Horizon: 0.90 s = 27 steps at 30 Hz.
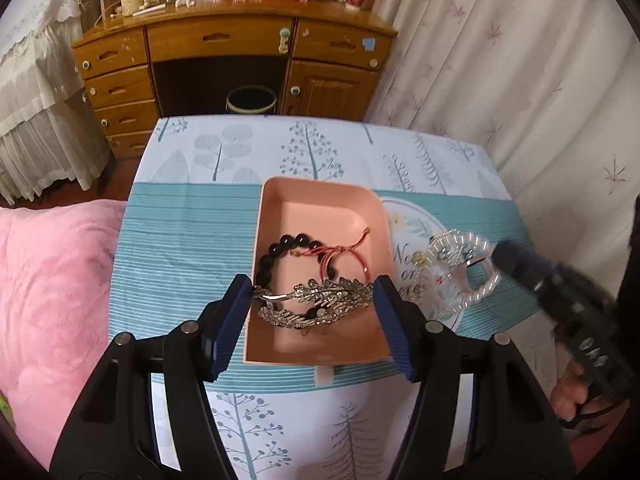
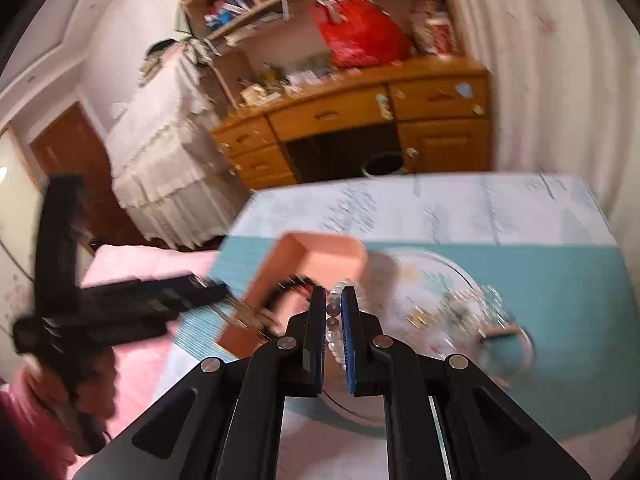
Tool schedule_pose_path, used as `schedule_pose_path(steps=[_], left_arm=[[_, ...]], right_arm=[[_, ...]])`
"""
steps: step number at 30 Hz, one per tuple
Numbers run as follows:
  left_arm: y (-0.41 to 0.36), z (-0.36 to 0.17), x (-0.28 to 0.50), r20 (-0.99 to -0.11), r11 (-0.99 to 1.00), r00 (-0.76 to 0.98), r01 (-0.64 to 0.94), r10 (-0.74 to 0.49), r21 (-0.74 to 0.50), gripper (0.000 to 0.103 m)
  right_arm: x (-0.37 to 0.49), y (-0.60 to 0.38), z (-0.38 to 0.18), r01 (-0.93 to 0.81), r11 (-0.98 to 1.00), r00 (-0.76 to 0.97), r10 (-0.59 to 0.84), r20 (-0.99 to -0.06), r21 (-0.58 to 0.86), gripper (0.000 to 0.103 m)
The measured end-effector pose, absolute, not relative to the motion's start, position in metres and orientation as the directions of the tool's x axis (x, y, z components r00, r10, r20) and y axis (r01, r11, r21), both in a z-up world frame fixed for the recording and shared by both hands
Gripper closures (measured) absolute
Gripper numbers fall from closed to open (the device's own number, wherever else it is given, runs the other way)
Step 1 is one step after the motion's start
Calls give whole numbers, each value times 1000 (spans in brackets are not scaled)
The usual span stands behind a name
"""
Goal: Organize jewelry
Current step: 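Carry the comb and pearls into the pink tray and open both tools, then grasp the blue flower pendant with the left tool while the right tool grasps the pink-strap watch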
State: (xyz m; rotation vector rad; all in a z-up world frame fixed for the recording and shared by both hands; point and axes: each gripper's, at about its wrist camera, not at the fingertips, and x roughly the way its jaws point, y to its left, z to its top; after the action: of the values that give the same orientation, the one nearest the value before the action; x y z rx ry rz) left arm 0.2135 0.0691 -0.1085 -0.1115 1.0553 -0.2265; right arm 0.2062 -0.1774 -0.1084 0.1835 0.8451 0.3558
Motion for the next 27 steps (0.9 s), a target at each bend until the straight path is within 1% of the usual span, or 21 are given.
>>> schedule_pose_path(steps=[2, 4, 6, 8, 9, 10, 13, 17, 23, 25, 26, 27], left_arm=[[71, -114, 216, -861, 976, 460, 121, -215, -179, 43], [72, -117, 217, -867, 982, 461, 114, -187, -152, 45], [73, -120, 220, -873, 984, 454, 111, -178, -143, 45], [75, -125, 223, -886, 987, 435, 97, -161, -131, 44], [77, -127, 225, -891, 987, 427, 91, -156, -130, 44], [78, -128, 226, -894, 988, 419, 85, -155, -132, 44], [82, -133, 228, -900, 987, 406, 75, -159, -141, 42], [83, -136, 227, -904, 988, 399, 75, -157, -138, 40], [80, -142, 226, -915, 988, 374, 72, -152, -135, 39], [77, -144, 226, -919, 989, 368, 73, -144, -126, 39], [75, -145, 225, -921, 990, 365, 72, -136, -118, 39], [73, -146, 224, -924, 992, 362, 72, -126, -107, 38]], right_arm=[[210, -166, -100, -260, 917, 616, 399, -679, 303, 95], [212, -154, -94, -279, 909, 617, 416, -668, 308, 95], [217, -142, -96, -290, 904, 601, 428, -675, 314, 95], [224, -130, -106, -270, 911, 559, 413, -719, 313, 88], [226, -127, -111, -247, 918, 548, 396, -737, 310, 77], [228, -126, -116, -234, 920, 543, 392, -743, 314, 73], [228, -125, -122, -219, 914, 544, 406, -734, 343, 72], [227, -126, -126, -204, 919, 550, 392, -737, 336, 70], [224, -144, -136, -163, 923, 545, 378, -748, 348, 63], [221, -147, -139, -151, 928, 545, 365, -755, 340, 50], [220, -148, -140, -148, 931, 546, 359, -757, 335, 47], [219, -150, -142, -145, 934, 547, 351, -760, 327, 41]])
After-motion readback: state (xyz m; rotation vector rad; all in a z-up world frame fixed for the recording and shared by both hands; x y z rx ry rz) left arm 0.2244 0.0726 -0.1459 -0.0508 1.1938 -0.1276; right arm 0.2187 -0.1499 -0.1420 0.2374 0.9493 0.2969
